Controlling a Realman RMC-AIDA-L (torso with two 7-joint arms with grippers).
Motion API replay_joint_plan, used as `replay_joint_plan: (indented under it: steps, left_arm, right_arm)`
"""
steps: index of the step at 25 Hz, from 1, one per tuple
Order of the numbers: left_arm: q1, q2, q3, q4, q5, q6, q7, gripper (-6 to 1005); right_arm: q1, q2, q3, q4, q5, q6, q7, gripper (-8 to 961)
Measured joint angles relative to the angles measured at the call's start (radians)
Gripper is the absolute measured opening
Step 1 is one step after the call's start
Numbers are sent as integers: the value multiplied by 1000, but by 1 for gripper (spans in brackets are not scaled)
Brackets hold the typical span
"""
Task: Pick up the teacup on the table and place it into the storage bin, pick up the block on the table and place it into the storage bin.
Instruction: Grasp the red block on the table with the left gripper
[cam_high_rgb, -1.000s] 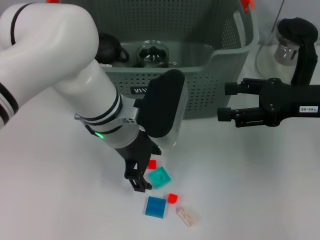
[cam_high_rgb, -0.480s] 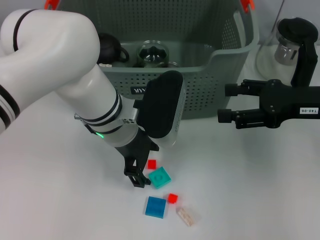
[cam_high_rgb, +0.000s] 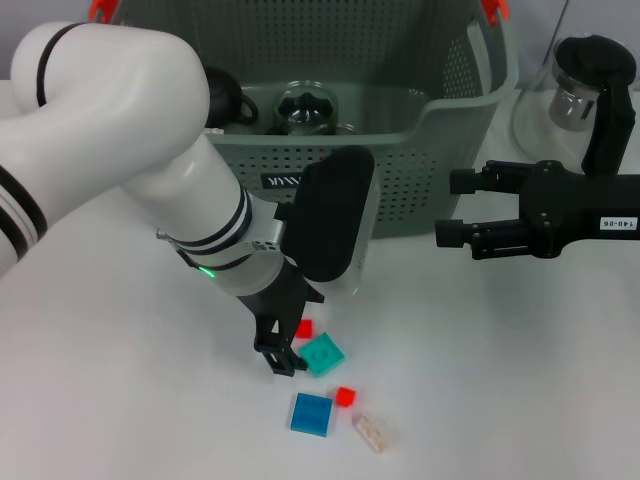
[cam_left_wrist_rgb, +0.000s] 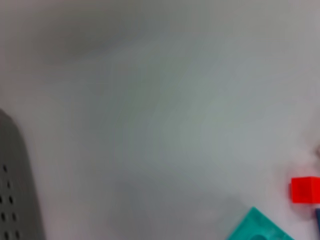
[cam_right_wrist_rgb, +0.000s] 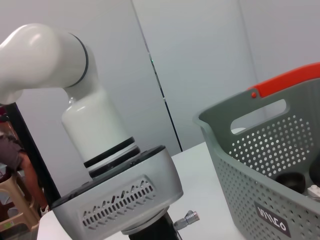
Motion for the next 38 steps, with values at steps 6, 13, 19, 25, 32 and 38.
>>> replay_joint_plan:
  steps: [6, 13, 19, 25, 32, 38]
  left_arm:
    - [-8, -1, 10, 1, -25, -2, -2, 859]
    - [-20, -2, 58, 3, -46, -16, -19, 858]
    - [-23, -2, 65, 24, -55, -10, -30, 858]
    - [-15, 1, 59, 37, -21, 21, -45, 858]
    - [-2, 3, 28, 39, 40, 34, -62, 858]
    - [-9, 7, -14, 35, 41, 45, -62, 859]
  right_arm:
    - [-1, 0, 0, 0, 0, -4, 0, 942]
    - [-1, 0, 0, 0, 0, -5, -1, 941]
    - [-2, 0, 0, 0, 0, -8, -2, 942]
    - [-4, -1, 0, 0, 0, -10, -8, 941]
    - [-6, 0, 6, 0, 0, -11, -10, 942]
    - [-7, 0, 8, 0, 0, -13, -11, 941]
